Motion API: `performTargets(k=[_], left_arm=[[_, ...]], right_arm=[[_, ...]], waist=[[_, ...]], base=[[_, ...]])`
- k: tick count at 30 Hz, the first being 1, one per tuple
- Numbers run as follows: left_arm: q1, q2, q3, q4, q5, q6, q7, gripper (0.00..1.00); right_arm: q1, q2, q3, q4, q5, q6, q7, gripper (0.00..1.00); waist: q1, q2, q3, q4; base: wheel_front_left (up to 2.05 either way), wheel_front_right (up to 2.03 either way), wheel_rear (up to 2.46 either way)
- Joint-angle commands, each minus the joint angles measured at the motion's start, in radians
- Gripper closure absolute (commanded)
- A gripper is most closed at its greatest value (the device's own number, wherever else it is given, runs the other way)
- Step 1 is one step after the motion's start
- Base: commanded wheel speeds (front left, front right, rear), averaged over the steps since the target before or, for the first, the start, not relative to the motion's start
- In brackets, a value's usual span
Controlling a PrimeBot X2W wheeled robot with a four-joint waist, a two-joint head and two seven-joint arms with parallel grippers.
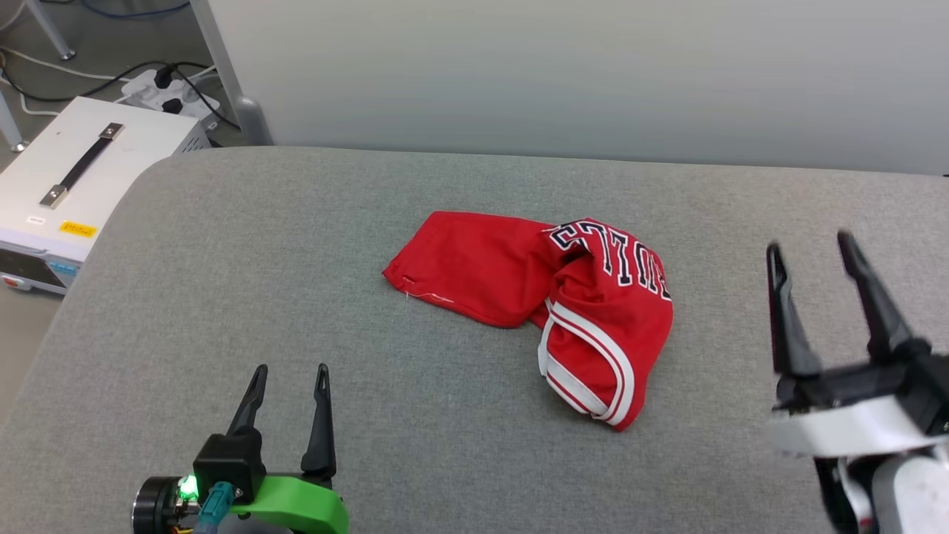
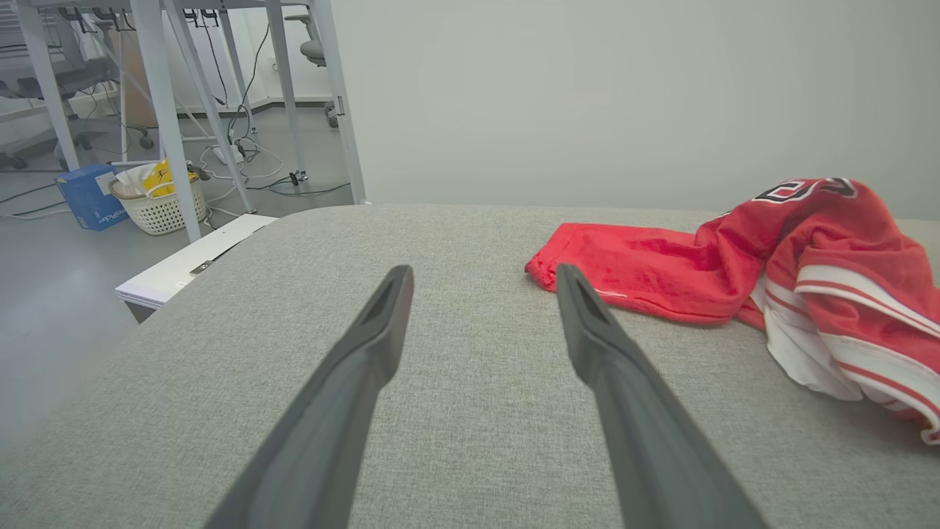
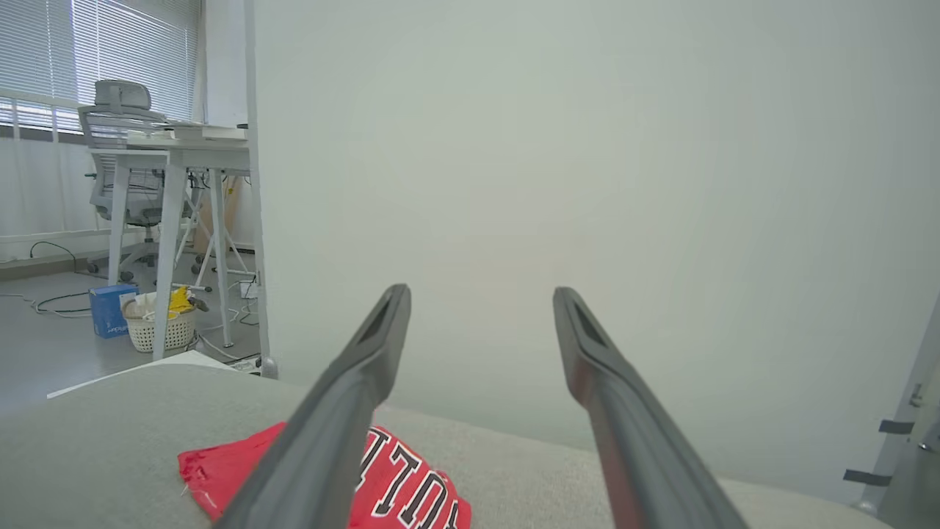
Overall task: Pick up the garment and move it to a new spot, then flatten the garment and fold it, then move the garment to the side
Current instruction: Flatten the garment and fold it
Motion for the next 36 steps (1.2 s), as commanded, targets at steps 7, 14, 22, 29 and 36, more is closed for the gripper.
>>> performTargets(k=[7,14,22,29,36], left_arm=[[-0.030,-0.009,0.002,-0.001,0.012,-0.008,-0.006,0.00],[-0.038,-0.010,0.003,-0.004,0.005,-0.004,-0.006,0.00],[-0.087,-0.012,-0.007,-0.012,0.000,-0.003,-0.006,0.00],[-0.131,-0.012,-0.036,-0.009,-0.026,0.008,-0.006,0.00],[-0.168,-0.012,-0.059,-0.004,-0.050,0.023,-0.006,0.00]], right_arm=[[-0.163,-0.197,0.179,0.075,0.094,-0.001,-0.005,0.00],[-0.266,-0.419,0.428,0.124,0.257,-0.001,0.139,0.00],[-0.388,-0.612,0.710,0.063,0.460,-0.001,0.512,0.00],[-0.513,-0.667,0.921,0.069,0.524,-0.001,0.709,0.00],[-0.615,-0.639,1.084,0.193,0.556,-0.001,0.750,0.00]], waist=[[0.0000,-0.0001,0.034,0.017],[0.0000,-0.0001,0.068,0.019],[0.0000,-0.0001,0.139,0.035],[0.0000,-0.0001,0.212,0.071],[0.0000,-0.0001,0.274,0.110]], base=[[0.00,0.00,0.00],[0.00,0.00,0.00],[0.00,0.00,0.00],[0.00,0.00,0.00],[0.00,0.00,0.00]])
